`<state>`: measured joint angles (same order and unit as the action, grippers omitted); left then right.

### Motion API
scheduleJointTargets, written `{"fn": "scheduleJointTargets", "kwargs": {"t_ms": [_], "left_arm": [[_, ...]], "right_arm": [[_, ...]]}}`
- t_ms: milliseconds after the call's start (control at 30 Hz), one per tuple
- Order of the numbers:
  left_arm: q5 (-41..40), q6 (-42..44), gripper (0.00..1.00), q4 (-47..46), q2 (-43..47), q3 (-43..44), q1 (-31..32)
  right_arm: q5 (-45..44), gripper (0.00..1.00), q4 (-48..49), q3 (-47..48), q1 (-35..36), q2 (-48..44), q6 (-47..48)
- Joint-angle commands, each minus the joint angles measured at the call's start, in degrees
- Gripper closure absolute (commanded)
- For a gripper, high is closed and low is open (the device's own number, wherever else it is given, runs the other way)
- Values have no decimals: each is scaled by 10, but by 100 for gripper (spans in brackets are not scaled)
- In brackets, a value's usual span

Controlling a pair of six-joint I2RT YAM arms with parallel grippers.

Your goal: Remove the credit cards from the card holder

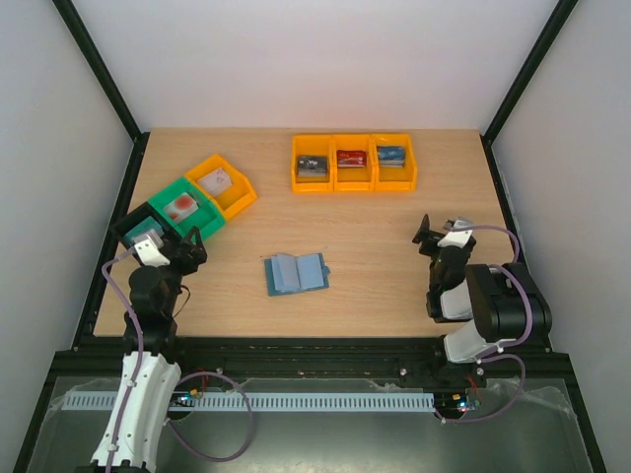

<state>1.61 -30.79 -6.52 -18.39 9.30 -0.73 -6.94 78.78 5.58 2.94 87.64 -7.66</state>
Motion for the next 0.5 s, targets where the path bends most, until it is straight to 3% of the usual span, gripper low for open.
{"fn": "scheduleJointTargets", "kwargs": {"t_ms": [0, 100, 200, 333, 400, 467], "left_arm": [[-3, -6, 0, -14, -5, -6, -4], [-9, 27, 1, -19, -39, 1, -4], [-23, 135, 1, -13, -127, 46, -6], [21, 272, 0, 147, -293, 241, -48], [80, 302, 1, 219, -379, 340, -96], [136, 306, 0, 228, -438, 397, -142]], "right_arm": [[41, 1, -11, 37, -8, -14, 17], [43, 1, 18, 35, -10, 1, 17], [29, 1, -30, 59, -10, -1, 11], [-4, 1, -55, 72, -9, 2, -2], [-7, 1, -56, 73, -10, 1, -3], [-10, 1, -54, 72, -10, 0, -4]]}}
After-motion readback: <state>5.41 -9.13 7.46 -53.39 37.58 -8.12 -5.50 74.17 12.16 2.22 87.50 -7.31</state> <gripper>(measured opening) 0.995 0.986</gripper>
